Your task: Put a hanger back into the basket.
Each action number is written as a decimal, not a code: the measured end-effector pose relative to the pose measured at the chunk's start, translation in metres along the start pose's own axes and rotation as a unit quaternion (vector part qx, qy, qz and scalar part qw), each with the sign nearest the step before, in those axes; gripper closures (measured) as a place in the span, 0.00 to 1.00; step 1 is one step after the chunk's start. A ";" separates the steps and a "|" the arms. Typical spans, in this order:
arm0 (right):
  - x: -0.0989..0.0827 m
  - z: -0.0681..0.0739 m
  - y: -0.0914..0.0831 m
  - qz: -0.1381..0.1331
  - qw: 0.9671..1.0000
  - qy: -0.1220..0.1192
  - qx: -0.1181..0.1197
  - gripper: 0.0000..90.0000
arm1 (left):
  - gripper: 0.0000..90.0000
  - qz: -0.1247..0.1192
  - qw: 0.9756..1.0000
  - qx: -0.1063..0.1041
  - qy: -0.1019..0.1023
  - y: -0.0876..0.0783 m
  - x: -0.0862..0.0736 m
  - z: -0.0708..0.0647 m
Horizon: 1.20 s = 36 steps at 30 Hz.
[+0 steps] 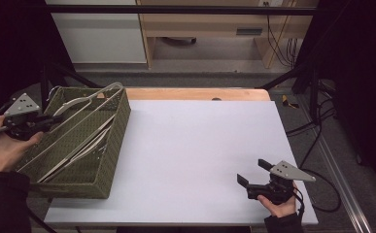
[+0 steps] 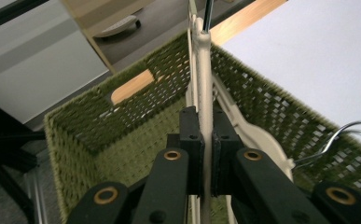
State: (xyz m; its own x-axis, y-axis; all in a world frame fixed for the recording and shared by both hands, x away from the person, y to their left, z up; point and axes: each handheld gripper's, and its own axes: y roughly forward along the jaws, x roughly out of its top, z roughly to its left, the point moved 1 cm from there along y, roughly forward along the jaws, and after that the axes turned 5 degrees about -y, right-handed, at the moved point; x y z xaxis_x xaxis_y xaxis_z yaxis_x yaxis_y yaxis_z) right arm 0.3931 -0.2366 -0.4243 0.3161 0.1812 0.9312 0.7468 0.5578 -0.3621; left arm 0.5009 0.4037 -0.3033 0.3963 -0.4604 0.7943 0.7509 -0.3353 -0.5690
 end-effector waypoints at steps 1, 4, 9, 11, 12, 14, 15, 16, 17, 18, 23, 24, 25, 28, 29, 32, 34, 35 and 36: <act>0.000 0.000 0.000 0.000 1.000 0.000 0.000 0.07 | 0.95 0.001 1.000 0.004 -0.003 0.002 -0.003 0.000; 0.000 0.000 0.000 0.001 1.000 0.000 0.000 0.07 | 0.95 0.010 1.000 0.008 0.001 0.009 -0.011 -0.001; 0.000 0.001 0.000 0.002 1.000 0.000 0.000 0.07 | 0.95 0.041 0.999 0.013 0.014 0.017 -0.025 -0.006; 0.000 0.001 0.001 0.002 1.000 -0.001 0.000 0.07 | 0.95 0.046 0.999 0.014 0.016 0.023 -0.030 -0.009; 0.000 0.001 0.001 0.001 1.000 -0.001 0.000 0.07 | 0.95 0.046 0.999 0.013 0.015 0.026 -0.033 -0.011; 0.000 0.001 0.001 0.001 1.000 -0.001 0.000 0.07 | 0.95 0.052 0.998 0.013 0.019 0.032 -0.039 -0.014; 0.000 0.001 0.001 0.001 1.000 -0.002 0.001 0.07 | 0.95 0.056 0.998 0.013 0.021 0.035 -0.041 -0.015; 0.000 0.001 0.001 0.002 1.000 -0.003 0.002 0.07 | 0.95 0.060 0.998 0.013 0.024 0.038 -0.044 -0.016; 0.000 0.001 0.001 0.002 1.000 -0.003 0.002 0.07 | 0.95 0.057 0.998 0.014 0.021 0.041 -0.047 -0.017; 0.000 0.002 0.001 0.003 1.000 -0.002 0.002 0.07 | 0.95 0.059 0.998 0.012 0.019 0.043 -0.050 -0.018; 0.000 0.002 0.000 0.002 1.000 -0.002 0.002 0.07 | 0.92 0.093 0.996 -0.008 0.008 0.054 -0.061 -0.026; 0.000 0.002 0.001 0.003 1.000 -0.002 0.002 0.07 | 0.90 0.097 0.995 -0.011 0.007 0.055 -0.062 -0.027; 0.000 0.002 0.001 0.003 1.000 -0.002 0.002 0.07 | 0.89 0.097 0.995 -0.015 -0.004 0.056 -0.063 -0.030; 0.000 0.003 0.002 0.002 1.000 -0.002 0.003 0.07 | 0.87 0.097 0.995 -0.023 -0.010 0.051 -0.060 -0.032; 0.000 0.003 0.002 0.003 1.000 -0.003 0.003 0.07 | 0.85 0.091 0.995 -0.027 -0.017 0.048 -0.059 -0.032; 0.001 0.004 0.002 0.000 1.000 -0.004 0.003 0.07 | 0.78 0.058 0.997 -0.041 -0.037 0.034 -0.050 -0.032; 0.001 0.004 0.001 0.000 1.000 -0.003 0.002 0.07 | 0.73 0.036 0.997 -0.051 -0.047 0.025 -0.043 -0.034; 0.001 0.003 0.001 0.000 1.000 -0.003 0.002 0.07 | 0.70 0.024 0.997 -0.051 -0.055 0.020 -0.040 -0.036; 0.001 0.004 0.001 0.001 1.000 -0.003 0.003 0.07 | 0.65 0.016 0.997 -0.050 -0.057 0.015 -0.036 -0.038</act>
State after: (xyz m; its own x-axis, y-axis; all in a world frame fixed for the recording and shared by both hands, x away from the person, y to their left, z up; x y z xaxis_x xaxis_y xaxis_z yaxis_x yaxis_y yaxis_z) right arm 0.3923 -0.2328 -0.4233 0.3134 0.1870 0.9310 0.7428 0.5625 -0.3630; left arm 0.4782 0.3840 -0.3488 0.4801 -0.3777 0.7917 0.6833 -0.4050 -0.6076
